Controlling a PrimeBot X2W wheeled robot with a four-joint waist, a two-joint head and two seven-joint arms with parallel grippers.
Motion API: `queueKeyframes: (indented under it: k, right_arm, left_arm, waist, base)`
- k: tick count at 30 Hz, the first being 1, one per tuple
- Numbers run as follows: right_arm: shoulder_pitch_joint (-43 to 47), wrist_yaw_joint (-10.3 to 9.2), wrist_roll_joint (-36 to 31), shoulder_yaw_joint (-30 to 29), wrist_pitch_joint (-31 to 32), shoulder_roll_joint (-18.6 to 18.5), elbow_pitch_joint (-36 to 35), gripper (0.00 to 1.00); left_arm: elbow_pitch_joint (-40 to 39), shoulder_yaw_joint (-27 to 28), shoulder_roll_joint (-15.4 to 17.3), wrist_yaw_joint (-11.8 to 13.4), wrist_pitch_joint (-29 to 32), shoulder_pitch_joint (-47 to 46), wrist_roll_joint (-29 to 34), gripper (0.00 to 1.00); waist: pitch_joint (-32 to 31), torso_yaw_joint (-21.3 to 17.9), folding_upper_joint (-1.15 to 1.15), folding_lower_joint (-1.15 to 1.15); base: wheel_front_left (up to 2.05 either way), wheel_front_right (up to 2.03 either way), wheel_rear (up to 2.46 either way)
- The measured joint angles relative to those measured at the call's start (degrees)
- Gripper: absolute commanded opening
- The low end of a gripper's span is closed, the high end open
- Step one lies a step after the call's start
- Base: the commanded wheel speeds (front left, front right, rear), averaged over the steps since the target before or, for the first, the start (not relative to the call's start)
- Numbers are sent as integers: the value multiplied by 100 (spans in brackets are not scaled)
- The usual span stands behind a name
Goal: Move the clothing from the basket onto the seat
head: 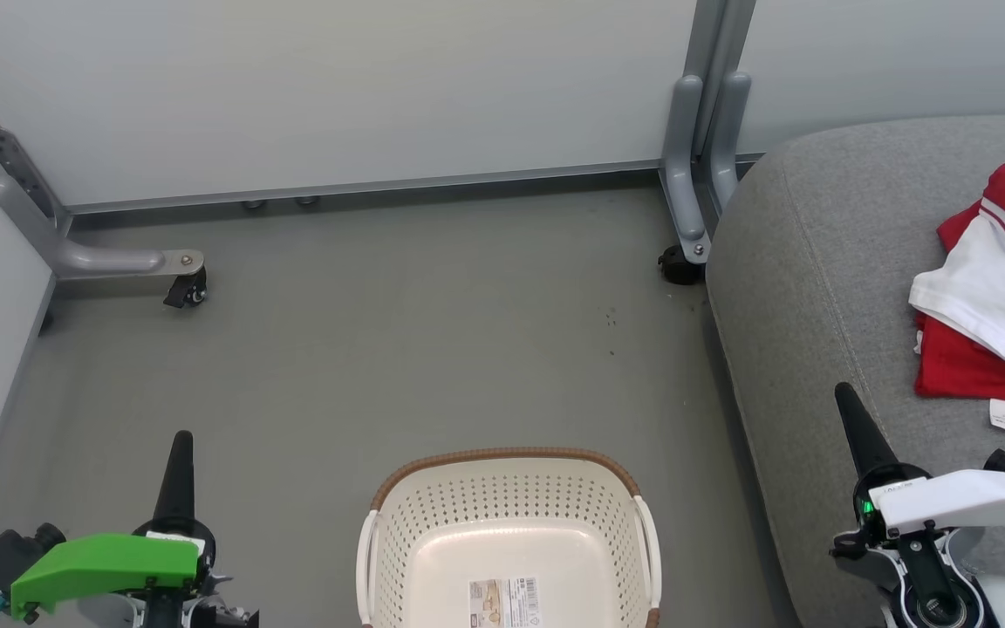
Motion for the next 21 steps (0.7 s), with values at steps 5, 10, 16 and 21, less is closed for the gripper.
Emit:
queueKeyframes:
  k: [5, 10, 16, 21]
  right_arm:
    - [-18, 0, 270, -22, 32, 0, 62, 0]
    - [-55, 0, 520, -46, 58, 0, 114, 0]
    - [-124, 0, 809, -69, 102, 1, 175, 0]
    - [-137, 0, 1033, -89, 125, 1, 224, 0]
  left_arm:
    - [5, 32, -16, -29, 74, -20, -269, 0]
    - [12, 63, -32, -47, 125, -45, -478, 0]
    - [19, 113, -59, -69, 200, -118, -762, 0]
    - [29, 151, -77, -92, 253, -125, -983, 0]
  waist:
    - [-7, -1, 0, 0]
    - [-14, -2, 0, 0]
    - [-22, -3, 0, 0]
    - [-29, -4, 0, 0]
  base:
    - [0, 0, 0]
    - [0, 0, 0]
    - [0, 0, 0]
    - [0, 0, 0]
